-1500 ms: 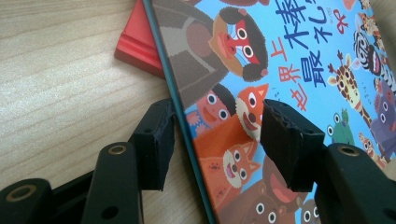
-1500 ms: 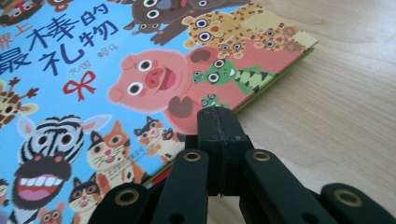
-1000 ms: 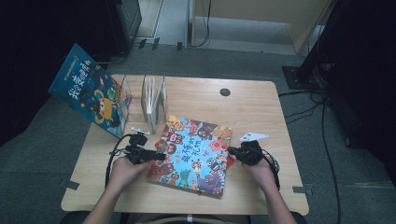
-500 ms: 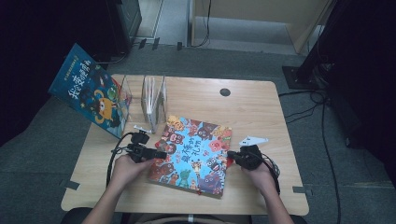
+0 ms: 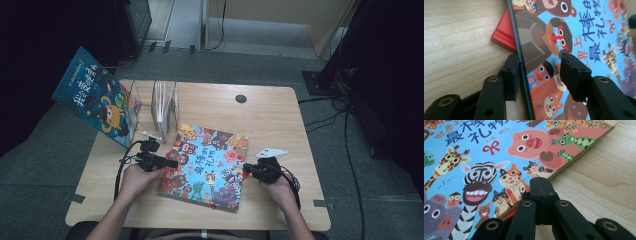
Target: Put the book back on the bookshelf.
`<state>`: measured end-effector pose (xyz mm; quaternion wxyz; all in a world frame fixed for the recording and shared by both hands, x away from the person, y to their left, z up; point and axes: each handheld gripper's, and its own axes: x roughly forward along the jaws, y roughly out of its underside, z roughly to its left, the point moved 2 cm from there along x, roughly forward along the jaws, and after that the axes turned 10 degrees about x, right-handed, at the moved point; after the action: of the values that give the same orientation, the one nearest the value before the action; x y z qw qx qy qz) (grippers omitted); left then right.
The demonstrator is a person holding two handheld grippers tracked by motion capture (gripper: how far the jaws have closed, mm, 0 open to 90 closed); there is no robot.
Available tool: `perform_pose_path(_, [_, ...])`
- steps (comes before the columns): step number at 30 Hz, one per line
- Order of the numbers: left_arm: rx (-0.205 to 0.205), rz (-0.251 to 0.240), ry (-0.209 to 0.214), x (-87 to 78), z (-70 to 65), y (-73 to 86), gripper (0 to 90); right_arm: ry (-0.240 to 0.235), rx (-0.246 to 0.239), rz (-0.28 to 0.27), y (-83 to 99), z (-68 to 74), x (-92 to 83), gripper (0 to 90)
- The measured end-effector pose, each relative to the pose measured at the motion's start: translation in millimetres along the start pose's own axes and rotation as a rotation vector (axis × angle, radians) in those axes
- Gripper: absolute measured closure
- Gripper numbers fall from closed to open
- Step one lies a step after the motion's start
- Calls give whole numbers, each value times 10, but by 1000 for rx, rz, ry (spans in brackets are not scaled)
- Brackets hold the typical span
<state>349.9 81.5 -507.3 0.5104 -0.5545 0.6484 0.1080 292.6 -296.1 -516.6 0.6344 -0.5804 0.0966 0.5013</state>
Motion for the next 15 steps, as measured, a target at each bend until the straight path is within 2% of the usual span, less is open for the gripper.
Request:
perform_pose_path(1, [-15, -2, 6, -12, 7, -5, 530, -2, 2, -1, 0, -3, 0, 900])
perform_pose_path(3, [-18, -15, 11, -46, 2, -17, 552, -8, 7, -2, 1, -8, 1, 900])
perform_pose_path(6, [-2, -92, 35, -202, -57, -66, 586, -21, 21, -2, 4, -25, -1, 900])
perform_pose_path(7, [2, -100, 43, -248, -85, -92, 588, -24, 16, -2, 4, -32, -3, 900])
perform_pose_path(12, [57, -73, 13, -375, -225, -200, 582, -35, 3, -6, 10, -44, -3, 900])
perform_pose_path(15, [58, -46, 20, -418, -261, -265, 576, -37, -4, -7, 11, -48, -2, 900])
